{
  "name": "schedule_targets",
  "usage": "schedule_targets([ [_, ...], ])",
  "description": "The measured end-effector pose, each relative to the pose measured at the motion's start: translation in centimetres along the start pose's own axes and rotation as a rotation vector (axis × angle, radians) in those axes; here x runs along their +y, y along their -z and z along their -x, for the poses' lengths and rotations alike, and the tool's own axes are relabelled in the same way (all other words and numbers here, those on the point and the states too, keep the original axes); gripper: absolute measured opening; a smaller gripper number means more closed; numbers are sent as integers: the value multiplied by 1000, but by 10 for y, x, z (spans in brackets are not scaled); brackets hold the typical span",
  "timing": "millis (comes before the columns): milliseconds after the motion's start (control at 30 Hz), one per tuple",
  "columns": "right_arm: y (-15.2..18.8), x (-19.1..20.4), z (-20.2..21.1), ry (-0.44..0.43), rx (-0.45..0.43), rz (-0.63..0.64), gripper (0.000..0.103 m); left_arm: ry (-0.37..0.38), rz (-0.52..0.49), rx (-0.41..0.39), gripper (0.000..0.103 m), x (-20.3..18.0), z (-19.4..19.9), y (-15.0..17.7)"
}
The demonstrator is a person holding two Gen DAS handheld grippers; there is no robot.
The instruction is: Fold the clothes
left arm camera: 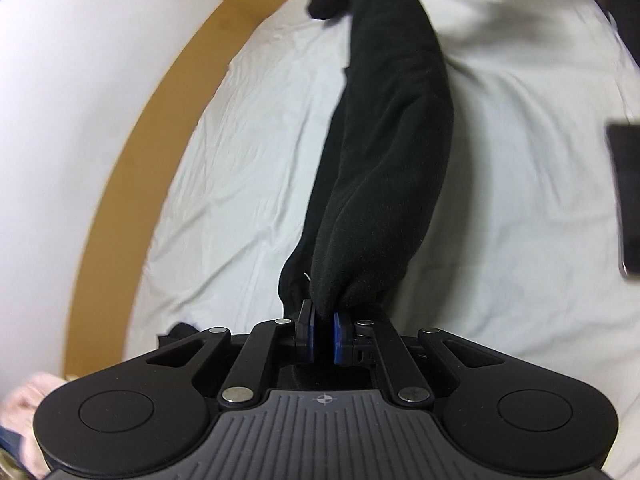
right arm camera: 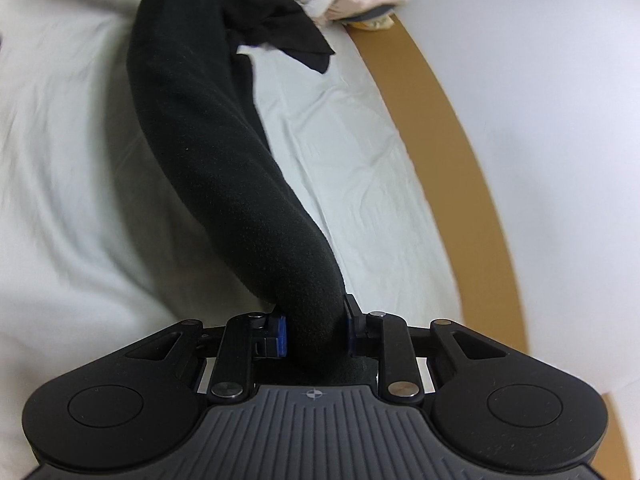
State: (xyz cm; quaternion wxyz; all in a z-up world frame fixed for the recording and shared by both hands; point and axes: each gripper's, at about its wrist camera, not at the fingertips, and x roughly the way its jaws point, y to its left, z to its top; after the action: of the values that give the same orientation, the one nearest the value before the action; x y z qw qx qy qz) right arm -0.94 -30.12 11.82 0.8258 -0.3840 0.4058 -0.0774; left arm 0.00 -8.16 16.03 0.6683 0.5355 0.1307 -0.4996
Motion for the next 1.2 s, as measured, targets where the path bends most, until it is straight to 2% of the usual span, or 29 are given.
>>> schedule_targets([
  [67,10,-18,-20,-101,28,-53,27,42,70,11,8,20,-10,0],
  [200,-7,-50,-75,-336,119,-136,27,110,191,53,9,60,-45,5],
  [267,-16,-62,-104,-416,163,-166,27,127,237,79,9,79,-68,7],
  [333,-12,-60,-125,-455,189,-184,28,150,261,124,9,95,-95,9],
  [400,-11,-67,-145,-441,197,-204,31,159,278,163,10,107,-122,13],
  [467,-7,-72,-160,-395,186,-230,41,160,306,189,15,114,-148,19],
  [533,-3,-75,-174,-330,169,-255,61,126,361,184,22,120,-164,30],
  [567,13,-80,-170,-297,151,-267,61,108,392,166,24,122,-166,37],
  [600,22,-82,-168,-274,134,-279,61,91,437,128,26,127,-160,46],
  [667,36,-90,-154,-213,71,-349,61,47,543,43,41,140,-140,61],
  [700,45,-96,-143,-175,25,-407,61,20,605,-1,61,147,-126,68],
  [733,51,-102,-130,-148,-30,-483,61,-8,667,-46,75,154,-113,75],
  [767,55,-104,-119,-125,-84,-566,61,-49,715,-96,80,158,-99,76],
  [800,56,-102,-109,-108,-139,-642,61,-75,781,-145,88,160,-90,73],
  [867,43,-86,-105,-93,-226,-758,62,-128,915,-240,91,157,-79,62],
  [900,31,-74,-110,-101,-251,-792,62,-143,975,-285,92,149,-80,52],
  [967,5,-49,-134,-146,-267,-893,63,-179,1094,-357,101,125,-95,32],
  [1000,-8,-36,-147,-170,-274,-946,63,-203,1140,-362,102,111,-108,22],
  [1067,-27,-20,-171,-187,-264,-1029,65,-241,1180,-304,101,85,-139,5],
  [1133,-36,-4,-191,-154,-231,-1070,66,-295,1161,-195,97,64,-170,-1],
  [1167,-31,-4,-197,-131,-226,-1061,66,-321,1148,-139,97,54,-185,-4],
  [1200,-25,-5,-201,-110,-224,-1045,66,-339,1141,-116,99,44,-193,-1],
])
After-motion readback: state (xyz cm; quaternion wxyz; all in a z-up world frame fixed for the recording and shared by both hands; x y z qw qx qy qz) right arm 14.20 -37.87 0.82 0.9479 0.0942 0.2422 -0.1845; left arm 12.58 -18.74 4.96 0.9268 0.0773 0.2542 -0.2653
